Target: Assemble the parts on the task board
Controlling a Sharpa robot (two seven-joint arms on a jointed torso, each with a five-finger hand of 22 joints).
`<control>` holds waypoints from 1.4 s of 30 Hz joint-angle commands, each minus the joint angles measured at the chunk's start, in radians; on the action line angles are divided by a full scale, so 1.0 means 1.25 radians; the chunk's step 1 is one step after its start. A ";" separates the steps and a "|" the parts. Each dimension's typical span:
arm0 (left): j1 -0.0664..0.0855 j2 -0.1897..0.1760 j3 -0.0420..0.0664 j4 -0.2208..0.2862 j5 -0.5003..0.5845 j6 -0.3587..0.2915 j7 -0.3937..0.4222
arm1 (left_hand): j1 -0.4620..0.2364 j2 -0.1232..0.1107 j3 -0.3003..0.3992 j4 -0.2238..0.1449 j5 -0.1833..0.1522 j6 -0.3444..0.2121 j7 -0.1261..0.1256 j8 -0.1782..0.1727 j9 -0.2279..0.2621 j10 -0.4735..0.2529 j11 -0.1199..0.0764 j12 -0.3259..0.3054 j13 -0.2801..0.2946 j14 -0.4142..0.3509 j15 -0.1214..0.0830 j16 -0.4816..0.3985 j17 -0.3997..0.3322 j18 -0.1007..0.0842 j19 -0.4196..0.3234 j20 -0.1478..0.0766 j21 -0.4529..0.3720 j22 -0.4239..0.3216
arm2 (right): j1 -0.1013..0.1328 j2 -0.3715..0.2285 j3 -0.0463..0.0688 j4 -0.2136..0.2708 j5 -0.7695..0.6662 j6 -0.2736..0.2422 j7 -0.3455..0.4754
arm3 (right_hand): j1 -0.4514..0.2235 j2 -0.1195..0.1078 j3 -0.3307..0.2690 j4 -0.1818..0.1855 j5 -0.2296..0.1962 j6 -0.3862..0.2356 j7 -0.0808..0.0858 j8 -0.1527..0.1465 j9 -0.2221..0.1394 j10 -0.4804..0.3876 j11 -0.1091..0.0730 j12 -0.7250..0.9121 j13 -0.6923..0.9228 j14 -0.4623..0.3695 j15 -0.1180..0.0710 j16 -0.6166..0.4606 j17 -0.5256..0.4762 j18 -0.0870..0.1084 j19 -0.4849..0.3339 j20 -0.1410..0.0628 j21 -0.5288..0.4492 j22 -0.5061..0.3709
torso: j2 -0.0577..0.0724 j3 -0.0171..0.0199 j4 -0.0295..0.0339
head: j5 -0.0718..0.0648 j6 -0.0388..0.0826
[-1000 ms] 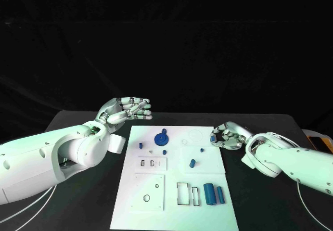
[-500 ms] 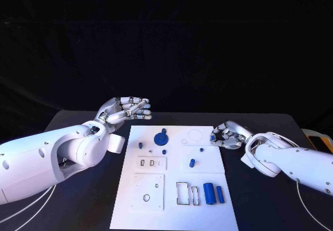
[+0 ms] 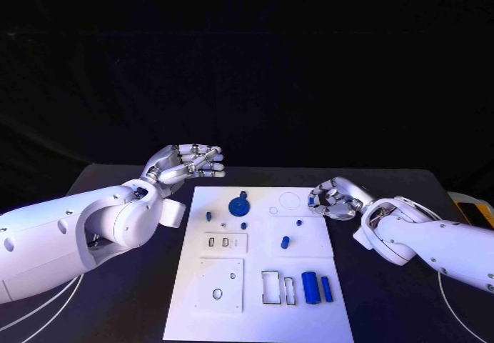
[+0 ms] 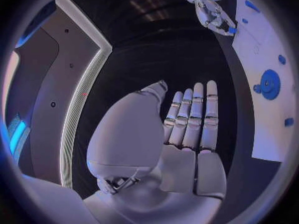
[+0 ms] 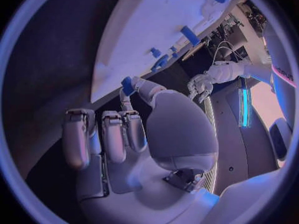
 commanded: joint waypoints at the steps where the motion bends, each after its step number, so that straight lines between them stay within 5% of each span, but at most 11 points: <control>1: 0.001 0.000 0.001 0.001 0.001 0.013 0.003 | 0.003 -0.007 0.003 0.000 -0.002 -0.005 0.026 -0.004 -0.001 0.000 0.004 -0.003 0.001 -0.002 0.002 -0.002 0.001 0.010 -0.002 0.004 -0.005 -0.001 | 0.012 0.004 0.001 0.048 -0.033 -0.014 -0.065 | 0.005 0.012 0.008 0.000 0.005 0.009 -0.012 0.006 0.017 0.020 -0.002 -0.003 0.135 0.083 -0.002 0.005 0.210 -0.007 0.023 -0.005 0.004 0.143 | 0.000 0.0003 -0.0008 | 0.004 -0.002; 13: 0.001 0.014 0.000 -0.016 0.001 0.015 0.002 | 0.002 -0.007 0.004 0.000 -0.002 -0.005 0.025 -0.004 -0.001 0.000 0.004 -0.003 0.001 -0.002 0.002 -0.003 0.001 0.010 -0.002 0.004 -0.005 -0.001 | 0.027 0.101 0.000 0.141 -0.153 -0.019 -0.199 | 0.001 0.013 0.009 -0.001 0.001 0.011 -0.011 0.009 0.019 0.020 0.000 -0.004 0.134 0.083 -0.002 0.005 0.210 -0.005 0.020 -0.005 -0.001 0.139 | 0.001 -0.0007 0.0022 | 0.020 -0.007; 23: 0.001 0.018 0.000 -0.020 0.001 0.016 0.002 | 0.002 -0.007 0.004 0.000 -0.002 -0.005 0.025 -0.004 -0.001 0.000 0.004 -0.003 0.001 -0.002 0.002 -0.003 0.001 0.010 -0.002 0.004 -0.005 -0.001 | -0.001 0.192 -0.006 0.125 -0.230 -0.018 -0.237 | 0.000 0.012 0.009 -0.001 0.001 0.011 -0.011 0.009 0.020 0.021 0.000 -0.003 0.135 0.083 -0.002 0.005 0.210 -0.005 0.019 -0.005 -0.002 0.138 | 0.002 -0.0006 0.0003 | 0.035 -0.016; 32: 0.001 0.021 0.000 -0.019 0.001 0.018 0.001 | 0.002 -0.007 0.004 0.000 -0.002 -0.005 0.025 -0.004 -0.001 0.000 0.004 -0.003 0.001 -0.002 0.002 -0.003 0.001 0.010 -0.002 0.004 -0.005 -0.001 | -0.031 0.237 -0.010 0.104 -0.266 -0.008 -0.247 | -0.002 0.008 0.009 -0.002 0.001 0.010 -0.011 0.010 0.020 0.021 0.000 -0.003 0.135 0.083 -0.001 0.005 0.210 -0.005 0.019 -0.005 -0.002 0.138 | 0.002 -0.0003 0.0041 | 0.039 -0.023; 42: 0.001 0.021 0.000 -0.018 0.001 0.018 0.002 | 0.002 -0.007 0.004 0.000 -0.002 -0.005 0.025 -0.004 -0.001 0.000 0.004 -0.003 0.001 -0.002 0.002 -0.003 0.001 0.010 -0.002 0.004 -0.005 -0.001 | -0.046 0.260 -0.015 0.096 -0.298 0.004 -0.252 | -0.005 0.004 0.007 -0.003 0.001 0.010 -0.011 0.010 0.021 0.021 0.000 -0.003 0.135 0.083 -0.001 0.005 0.210 -0.005 0.019 -0.005 -0.002 0.138 | 0.002 0.0000 0.0025 | 0.045 -0.035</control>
